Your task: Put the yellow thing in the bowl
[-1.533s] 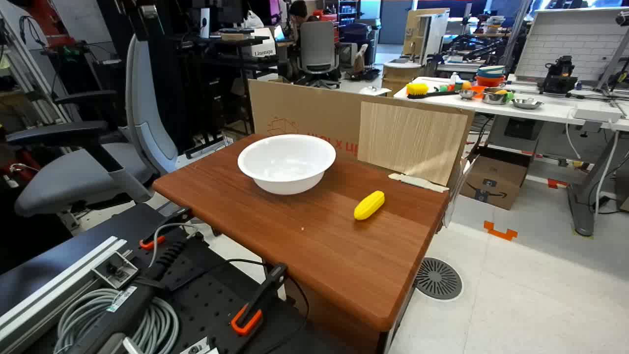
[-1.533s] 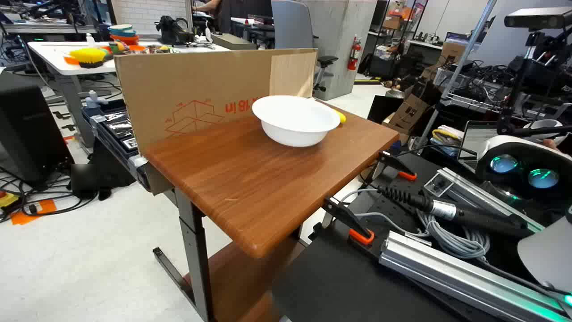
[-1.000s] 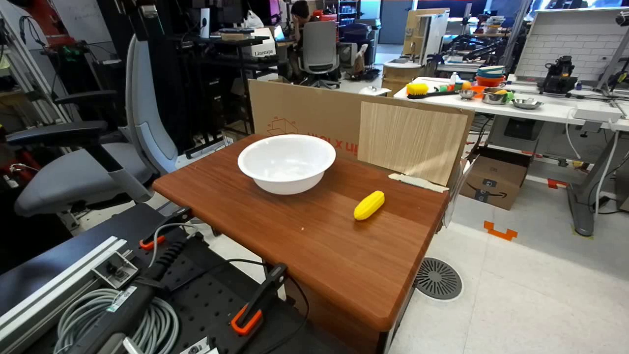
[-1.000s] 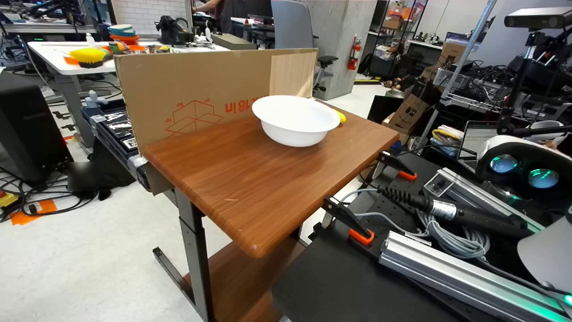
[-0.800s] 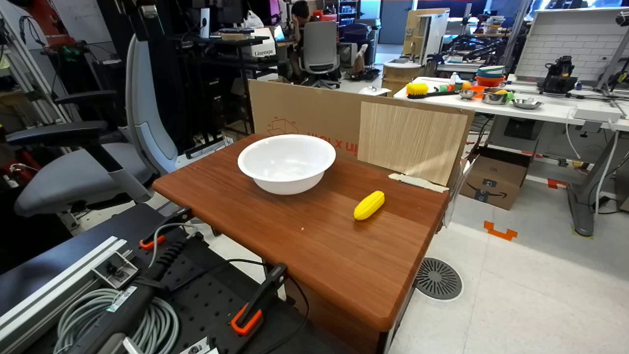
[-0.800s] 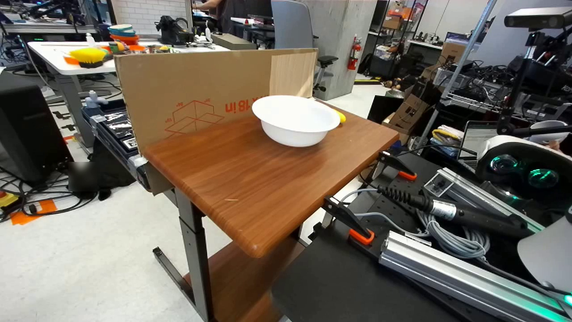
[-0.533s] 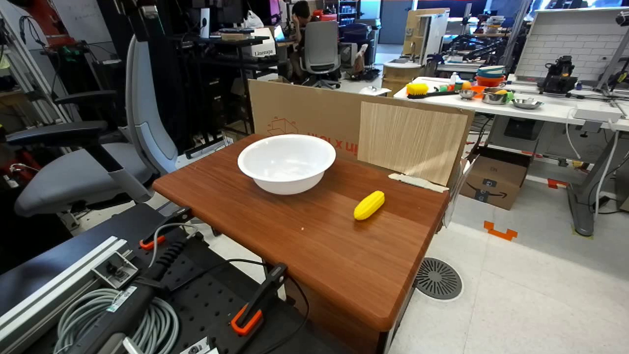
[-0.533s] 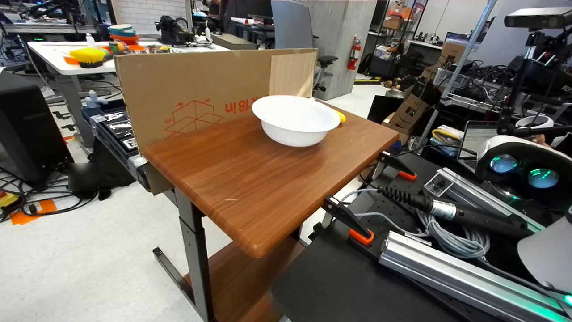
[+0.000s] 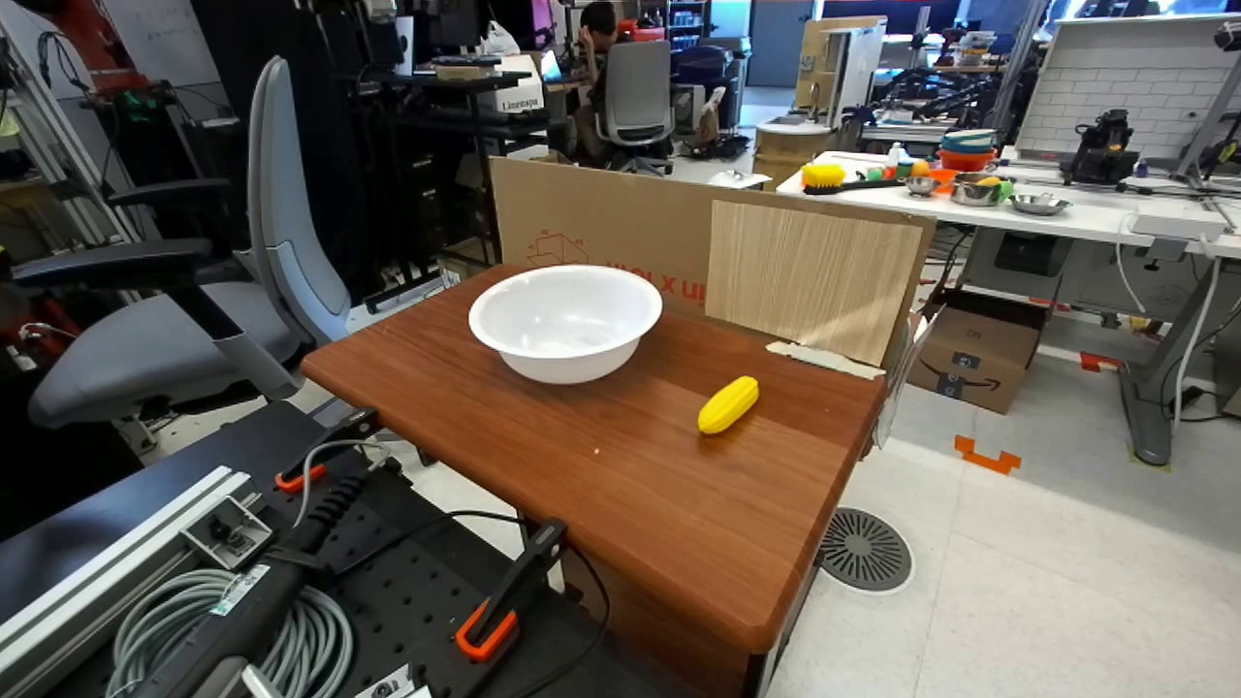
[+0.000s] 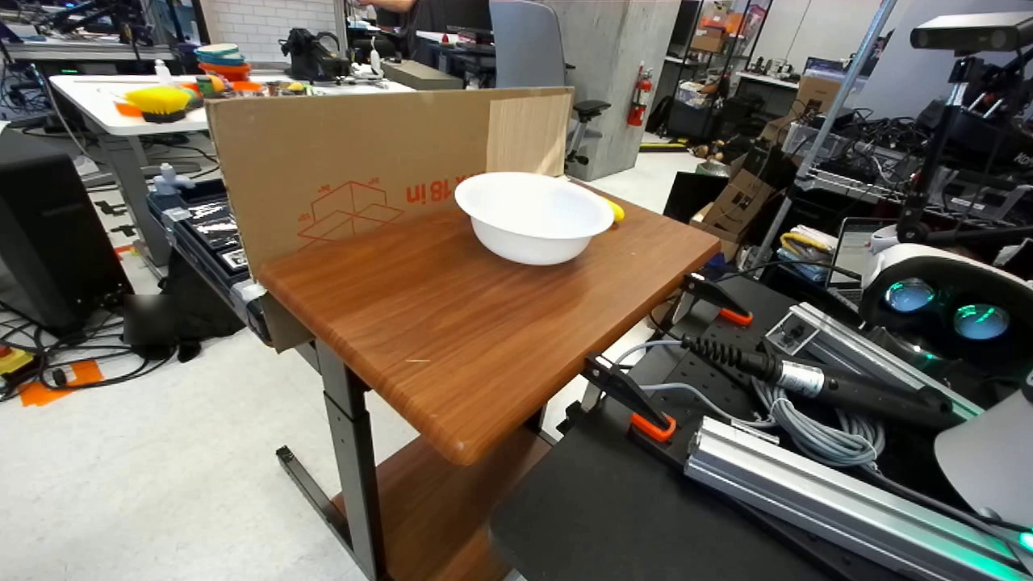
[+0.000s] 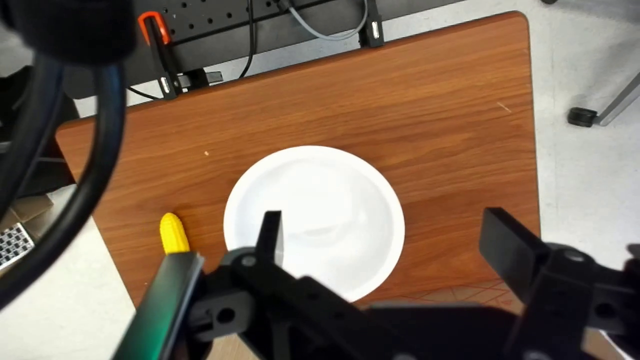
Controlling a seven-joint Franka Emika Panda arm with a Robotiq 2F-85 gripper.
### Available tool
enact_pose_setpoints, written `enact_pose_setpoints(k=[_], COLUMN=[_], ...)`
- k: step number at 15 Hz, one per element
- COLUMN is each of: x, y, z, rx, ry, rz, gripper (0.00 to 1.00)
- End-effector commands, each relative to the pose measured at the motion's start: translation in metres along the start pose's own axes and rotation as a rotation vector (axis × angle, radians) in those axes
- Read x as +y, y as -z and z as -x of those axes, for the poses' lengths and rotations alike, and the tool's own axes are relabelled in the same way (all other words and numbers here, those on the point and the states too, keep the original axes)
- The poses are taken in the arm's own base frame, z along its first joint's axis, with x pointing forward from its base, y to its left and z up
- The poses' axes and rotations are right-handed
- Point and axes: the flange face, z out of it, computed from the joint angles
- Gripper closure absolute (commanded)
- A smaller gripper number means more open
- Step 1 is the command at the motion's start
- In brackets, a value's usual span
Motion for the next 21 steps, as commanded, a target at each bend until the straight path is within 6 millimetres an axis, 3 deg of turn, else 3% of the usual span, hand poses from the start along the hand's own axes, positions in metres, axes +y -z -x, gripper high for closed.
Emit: enact_pose_setpoints(k=[1,6,7,9,12,14,16,21], x=[0.044,0.107,0.096,0.104,0.098,0.096,0.107,0.17], y=[-0.012,-0.029,-0.029,-0.035,-0.034,-0.032,-0.034,-0.054], z=[-0.043,-0.086,-0.066,-0.071,-0.069,-0.082,-0.102,-0.155], rx=[-0.031,-0.074,-0.072,-0.083,-0.082,-0.073,-0.076,-0.092], ry=[-0.016,-0.106,-0.079,-0.092,-0.08,-0.072,-0.058,-0.185], rz=[-0.03,-0.068,-0.047,-0.048,-0.046,-0.044,-0.056,-0.067], gripper=[0.0,0.0,0.0,0.0,0.0,0.0,0.0,0.0])
